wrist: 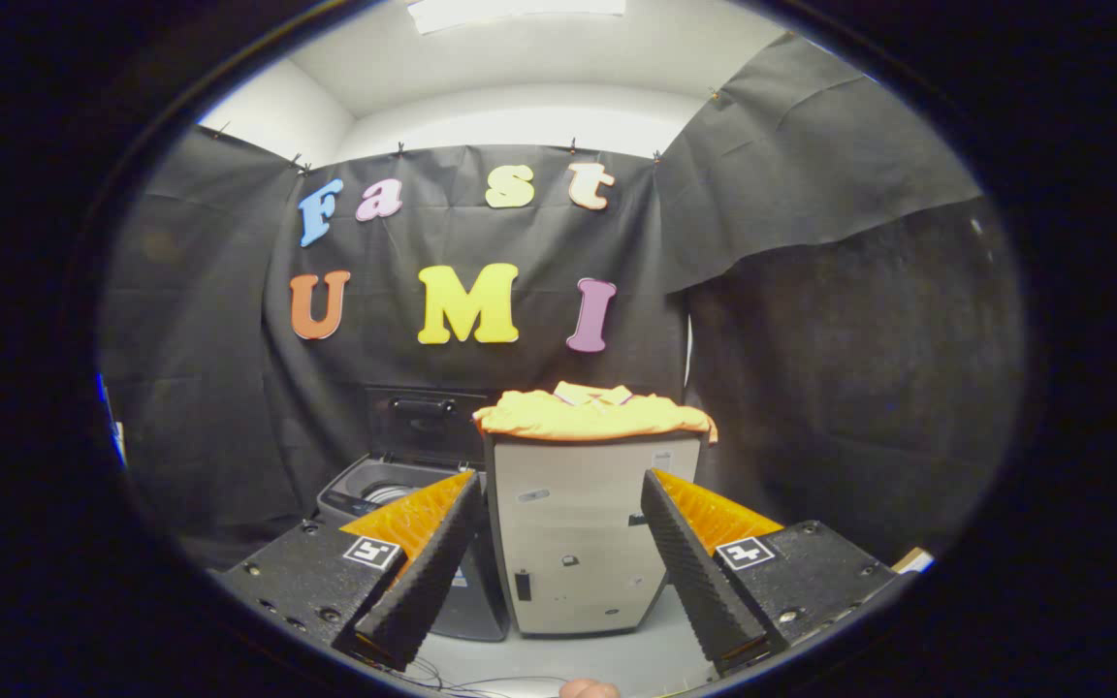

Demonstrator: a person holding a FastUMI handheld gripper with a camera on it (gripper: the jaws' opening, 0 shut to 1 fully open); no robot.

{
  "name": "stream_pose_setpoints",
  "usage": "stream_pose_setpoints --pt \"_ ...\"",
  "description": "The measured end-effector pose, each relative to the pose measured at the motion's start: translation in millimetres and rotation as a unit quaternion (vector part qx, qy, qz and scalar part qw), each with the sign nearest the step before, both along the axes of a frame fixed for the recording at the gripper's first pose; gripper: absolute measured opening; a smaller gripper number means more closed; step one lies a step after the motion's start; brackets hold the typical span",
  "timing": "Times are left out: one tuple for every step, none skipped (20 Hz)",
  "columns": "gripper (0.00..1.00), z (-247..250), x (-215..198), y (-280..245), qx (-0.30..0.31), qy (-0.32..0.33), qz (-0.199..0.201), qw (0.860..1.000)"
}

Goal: Put the clothes into the washing machine and then close the washing machine lid.

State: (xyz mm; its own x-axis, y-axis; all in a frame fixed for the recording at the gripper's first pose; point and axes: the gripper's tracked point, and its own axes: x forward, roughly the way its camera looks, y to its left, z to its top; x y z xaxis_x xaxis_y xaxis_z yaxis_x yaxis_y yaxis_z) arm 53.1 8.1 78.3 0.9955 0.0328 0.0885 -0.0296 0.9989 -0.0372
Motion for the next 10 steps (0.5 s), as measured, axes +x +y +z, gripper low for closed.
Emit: stream_pose_setpoints --pt "1.00 10.7 7.5 -2.9 -0.005 -0.006 -0.004 1.000" --pt "1.00 21.6 14.0 -5.6 -0.006 -0.013 -0.006 1.000" --pt "1.00 33.8 20.8 -4.9 -0.003 -0.015 -0.006 1.000" --pt "1.00 42.0 29.3 -6.0 0.003 -0.015 -0.006 1.000" --pt "1.00 48.2 39.6 -9.1 0.009 -0.010 -0.009 1.000" --pt "1.00 55.2 49.6 -11.4 0.015 -0.007 -0.011 1.000" --pt "1.00 63.0 62.1 -11.5 0.020 -0.004 -0.014 1.000" --pt "1.00 71.3 74.6 -14.1 0.022 -0.002 -0.018 1.000" --pt "1.00 77.7 89.0 -16.4 0.020 -0.001 -0.020 1.000" --pt "1.00 85.3 103.3 -17.6 0.016 -0.001 -0.020 1.000"
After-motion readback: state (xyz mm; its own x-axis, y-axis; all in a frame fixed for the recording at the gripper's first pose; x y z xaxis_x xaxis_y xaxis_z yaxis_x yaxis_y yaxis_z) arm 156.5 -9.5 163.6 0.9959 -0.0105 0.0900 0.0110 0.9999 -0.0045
